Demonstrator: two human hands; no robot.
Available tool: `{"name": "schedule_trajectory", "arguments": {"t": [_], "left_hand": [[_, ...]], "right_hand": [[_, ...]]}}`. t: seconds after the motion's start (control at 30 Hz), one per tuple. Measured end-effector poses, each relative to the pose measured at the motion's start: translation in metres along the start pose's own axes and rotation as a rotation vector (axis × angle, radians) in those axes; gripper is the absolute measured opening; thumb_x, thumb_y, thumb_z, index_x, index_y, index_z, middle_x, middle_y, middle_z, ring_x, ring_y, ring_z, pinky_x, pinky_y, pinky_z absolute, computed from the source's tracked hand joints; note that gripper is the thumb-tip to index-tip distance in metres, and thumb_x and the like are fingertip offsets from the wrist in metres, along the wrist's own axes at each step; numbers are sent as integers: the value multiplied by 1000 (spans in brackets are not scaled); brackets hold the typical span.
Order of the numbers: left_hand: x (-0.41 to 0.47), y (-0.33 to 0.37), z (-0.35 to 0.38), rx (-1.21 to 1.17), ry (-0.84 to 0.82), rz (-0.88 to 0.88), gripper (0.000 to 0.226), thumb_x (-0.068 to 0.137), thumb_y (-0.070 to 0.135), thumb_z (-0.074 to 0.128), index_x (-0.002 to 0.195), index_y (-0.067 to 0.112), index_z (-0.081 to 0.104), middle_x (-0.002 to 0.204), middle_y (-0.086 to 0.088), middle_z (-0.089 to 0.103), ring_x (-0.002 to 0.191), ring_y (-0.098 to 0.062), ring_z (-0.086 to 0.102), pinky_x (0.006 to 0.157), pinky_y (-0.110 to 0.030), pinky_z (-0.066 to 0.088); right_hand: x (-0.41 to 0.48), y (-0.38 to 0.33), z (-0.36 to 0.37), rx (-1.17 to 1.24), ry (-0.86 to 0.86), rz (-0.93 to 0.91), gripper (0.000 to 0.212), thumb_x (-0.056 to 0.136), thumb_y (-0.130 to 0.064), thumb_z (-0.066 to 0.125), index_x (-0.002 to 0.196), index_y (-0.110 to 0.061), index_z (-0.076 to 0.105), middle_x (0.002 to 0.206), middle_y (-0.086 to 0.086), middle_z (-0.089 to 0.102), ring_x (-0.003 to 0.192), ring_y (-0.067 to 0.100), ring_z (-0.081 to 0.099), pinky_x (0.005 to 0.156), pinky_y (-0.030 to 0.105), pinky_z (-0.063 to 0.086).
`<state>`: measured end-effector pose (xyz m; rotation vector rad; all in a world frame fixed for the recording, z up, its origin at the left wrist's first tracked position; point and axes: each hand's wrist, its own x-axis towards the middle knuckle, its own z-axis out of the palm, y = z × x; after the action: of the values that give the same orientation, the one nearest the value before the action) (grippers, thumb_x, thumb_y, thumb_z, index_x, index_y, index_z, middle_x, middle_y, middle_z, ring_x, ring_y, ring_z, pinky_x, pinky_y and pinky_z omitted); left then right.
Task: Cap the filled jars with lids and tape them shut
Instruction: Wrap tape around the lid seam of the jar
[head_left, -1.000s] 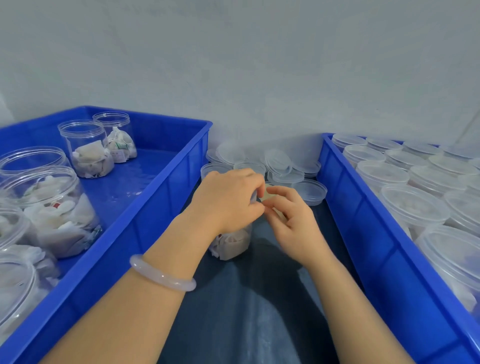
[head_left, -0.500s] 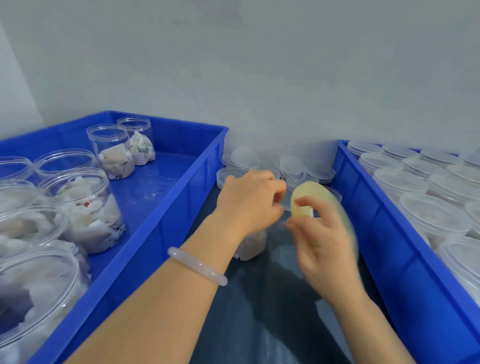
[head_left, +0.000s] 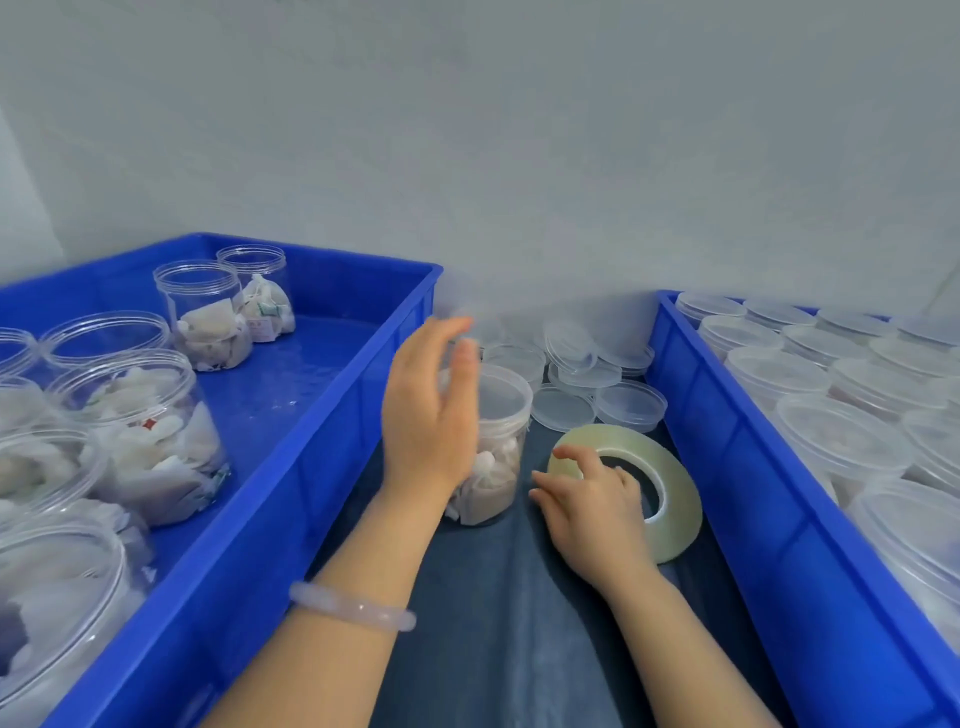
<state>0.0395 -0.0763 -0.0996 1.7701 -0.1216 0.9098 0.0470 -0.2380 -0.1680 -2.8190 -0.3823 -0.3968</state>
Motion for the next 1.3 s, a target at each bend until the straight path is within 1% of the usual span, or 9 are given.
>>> {"name": "schedule_trajectory", "arguments": {"t": [0.1, 0.23, 0.33, 0.4, 0.6, 0.87, 1.03, 1.17, 1.3], "left_hand": [[-7, -19, 4, -248, 51, -387, 36, 102, 38, 36, 130, 23, 51, 134, 11, 53, 119, 6, 47, 99, -11, 35], [-9, -37, 11, -322, -80, -509, 52, 98, 50, 32, 123, 14, 60, 122, -2, 64, 113, -12, 58, 99, -32, 44], [-9, -41, 15, -362, -49, -553, 63, 82, 58, 30, 106, 15, 68, 107, -2, 69, 104, -15, 62, 94, -34, 47], [-8, -43, 16, -348, -30, -553, 63, 81, 58, 27, 101, 16, 70, 104, -1, 70, 102, -15, 63, 89, -32, 48], [-10, -47, 20, -364, 9, -537, 67, 82, 58, 25, 103, 13, 70, 103, -1, 71, 101, -13, 64, 88, -29, 47], [-10, -49, 22, -367, 11, -520, 68, 83, 56, 23, 102, 10, 70, 103, -3, 71, 99, -13, 64, 81, -23, 46], [-10, -51, 21, -355, 29, -489, 65, 84, 53, 24, 97, 12, 73, 97, 0, 73, 94, -10, 66, 78, -21, 45], [-9, -52, 21, -362, 39, -489, 62, 83, 51, 25, 92, 13, 73, 95, -2, 73, 94, -13, 66, 81, -26, 47], [-7, -53, 22, -390, 20, -482, 61, 83, 48, 25, 93, 9, 72, 97, -7, 73, 96, -18, 66, 85, -30, 49]], "right_hand": [[4, 2, 4, -67, -9, 41, 33, 96, -43, 43, 127, -41, 55, 144, -9, 38, 118, 23, 49, 103, 36, 22], [8, 1, 5, -95, -19, 83, 63, 93, -46, 48, 149, -35, 21, 134, -10, 51, 142, 34, 19, 113, 50, 5], [10, -4, -4, 495, 188, -40, 40, 88, -20, 66, 127, -26, 58, 119, -6, 63, 131, 16, 41, 110, 30, 27], [13, -12, -11, 935, 238, -33, 32, 84, -5, 68, 103, -32, 66, 108, -5, 68, 97, -1, 59, 84, 18, 45], [21, -27, -12, 1324, 322, 33, 30, 75, 8, 71, 81, -21, 75, 92, -6, 72, 88, 2, 67, 75, 13, 50], [24, -25, -13, 1238, 302, 16, 14, 85, 6, 62, 78, -5, 66, 94, -2, 71, 89, 14, 66, 84, 39, 54], [20, -19, -24, 1132, 104, -74, 22, 94, 2, 49, 78, -13, 55, 115, 6, 60, 108, 19, 58, 98, 49, 45], [18, -8, -38, 1096, -38, -140, 22, 96, 0, 46, 80, -14, 53, 117, -2, 61, 110, 15, 59, 94, 39, 52], [18, -18, -35, 1084, 69, -122, 24, 98, 0, 42, 83, -17, 50, 105, -7, 62, 96, 10, 61, 79, 22, 54]]}}
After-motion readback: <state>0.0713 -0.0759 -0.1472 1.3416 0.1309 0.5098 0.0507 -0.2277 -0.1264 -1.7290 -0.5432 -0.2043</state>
